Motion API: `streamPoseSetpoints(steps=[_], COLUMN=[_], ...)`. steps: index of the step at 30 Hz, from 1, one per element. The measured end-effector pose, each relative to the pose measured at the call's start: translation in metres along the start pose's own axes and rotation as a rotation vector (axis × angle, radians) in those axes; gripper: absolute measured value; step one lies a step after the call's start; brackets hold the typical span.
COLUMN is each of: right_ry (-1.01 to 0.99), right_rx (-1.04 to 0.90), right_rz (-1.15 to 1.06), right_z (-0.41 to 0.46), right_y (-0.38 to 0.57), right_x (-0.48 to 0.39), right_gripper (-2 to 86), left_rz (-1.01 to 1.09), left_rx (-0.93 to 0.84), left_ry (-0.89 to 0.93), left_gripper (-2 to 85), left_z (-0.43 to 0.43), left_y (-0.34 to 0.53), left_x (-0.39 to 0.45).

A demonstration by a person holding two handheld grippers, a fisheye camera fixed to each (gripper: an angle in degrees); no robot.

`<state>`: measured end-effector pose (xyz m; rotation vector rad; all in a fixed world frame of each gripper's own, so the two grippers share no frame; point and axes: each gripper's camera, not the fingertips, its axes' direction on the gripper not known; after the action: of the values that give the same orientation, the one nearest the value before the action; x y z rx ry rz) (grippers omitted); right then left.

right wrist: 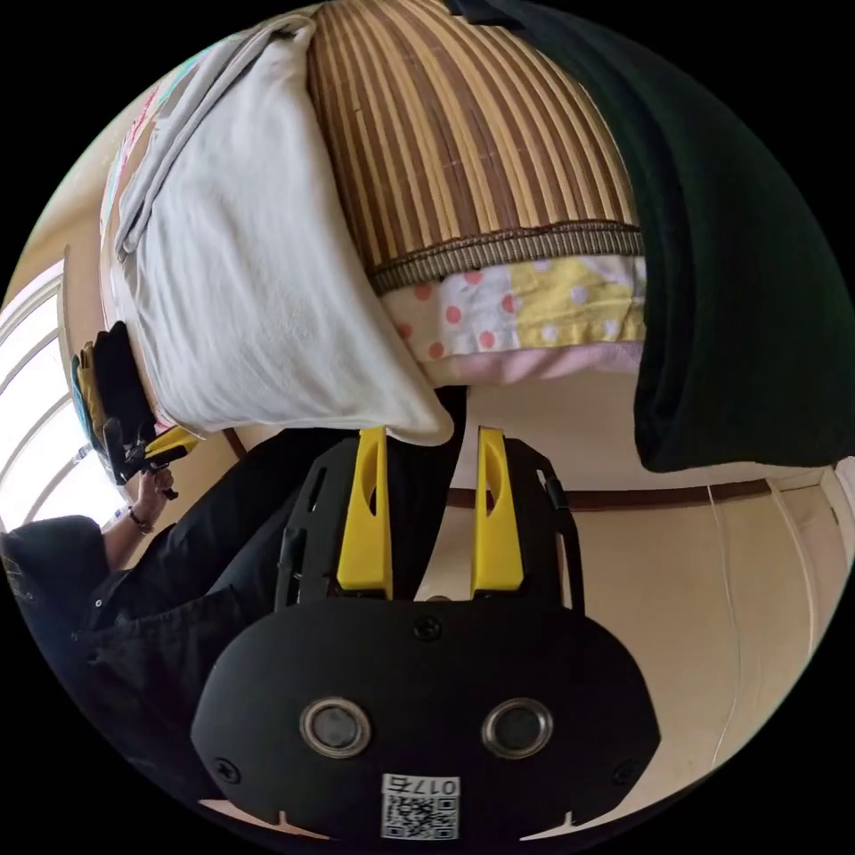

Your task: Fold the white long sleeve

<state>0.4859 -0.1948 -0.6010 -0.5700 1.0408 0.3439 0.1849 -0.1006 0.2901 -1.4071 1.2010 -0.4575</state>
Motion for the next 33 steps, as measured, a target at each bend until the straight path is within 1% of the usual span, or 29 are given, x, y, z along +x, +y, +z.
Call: streamPoseSetpoints(steps=[3,6,7,9,11,13,15,16,17,18,19,20,21,22,24,26,27,29,32,33], right_ry=[-0.087,-0.037,-0.033,-0.084,-0.146,-0.250,-0.437,-0.498,-0.640,-0.793,-0.859,-0.974,-1.071,-1.110,-1.231,-1.303,-1.347,-1.378,-1.380,-1.370], right_rx=[0.005,-0.062,-0.071,-0.097,-0.081,-0.070,-0.029,-0.015,0.035,0.120,0.167,0.263,0.369,0.421,0.598,0.673,0.706,0.756,0.812,0.806], right_rz=[-0.047,-0.119,-0.130,-0.181,-0.202,-0.242,-0.270,-0.261,-0.240,-0.234,-0.237,-0.256,-0.292,-0.312,-0.391,-0.429,-0.443,-0.450,-0.356,-0.312], right_z=[-0.003,0.001,0.001,-0.004,-0.014,-0.025,-0.043,-0.047,-0.057,-0.068,-0.073,-0.084,-0.096,-0.102,-0.122,-0.131,-0.136,-0.145,-0.159,-0.163], right_y=[-0.013,-0.017,-0.016,-0.004,0.010,0.028,0.056,0.064,0.080,0.100,0.110,0.129,0.144,0.150,0.157,0.142,0.124,0.093,0.026,-0.004], right_x=[0.016,0.023,0.026,0.042,0.057,0.073,0.098,0.106,0.123,0.137,0.143,0.151,0.154,0.155,0.150,0.142,0.136,0.123,0.105,0.097], right_gripper=[10.8,8.2,7.6,5.6,4.8,4.3,3.8,3.8,3.6,3.4,3.4,3.2,3.1,3.0,2.7,2.5,2.5,2.5,2.6,2.6], left_rz=[0.051,0.096,0.092,0.096,0.071,0.079,0.108,0.121,0.128,0.132,0.155,0.194,0.216,0.266,0.325,0.370,0.374,0.355,0.272,0.251], left_rx=[-0.066,-0.120,-0.121,-0.125,-0.149,-0.118,-0.085,-0.039,0.023,0.058,0.129,0.182,0.201,0.244,0.349,0.536,0.586,0.771,0.921,0.941], left_ry=[-0.009,0.004,0.048,0.166,0.460,0.579,0.695,0.812,0.940,0.994,1.088,1.144,1.159,1.190,1.237,1.268,1.274,1.293,1.295,1.293], left_gripper=[13.1,8.0,6.0,5.1,4.7,4.5,4.4,4.3,4.3,4.3,4.2,4.2,4.2,4.2,4.3,4.4,4.5,4.5,4.6,4.6], left_z=[0.011,0.021,0.021,0.020,0.017,0.006,-0.008,-0.020,-0.032,-0.039,-0.052,-0.065,-0.071,-0.085,-0.107,-0.135,-0.141,-0.161,-0.172,-0.173], left_y=[-0.013,-0.018,-0.017,-0.013,-0.004,0.010,0.028,0.041,0.054,0.061,0.073,0.082,0.086,0.089,0.087,0.070,0.064,0.034,-0.008,-0.016], left_x=[-0.012,-0.020,-0.026,-0.039,-0.064,-0.078,-0.088,-0.094,-0.100,-0.102,-0.103,-0.101,-0.099,-0.096,-0.096,-0.108,-0.113,-0.137,-0.168,-0.174])
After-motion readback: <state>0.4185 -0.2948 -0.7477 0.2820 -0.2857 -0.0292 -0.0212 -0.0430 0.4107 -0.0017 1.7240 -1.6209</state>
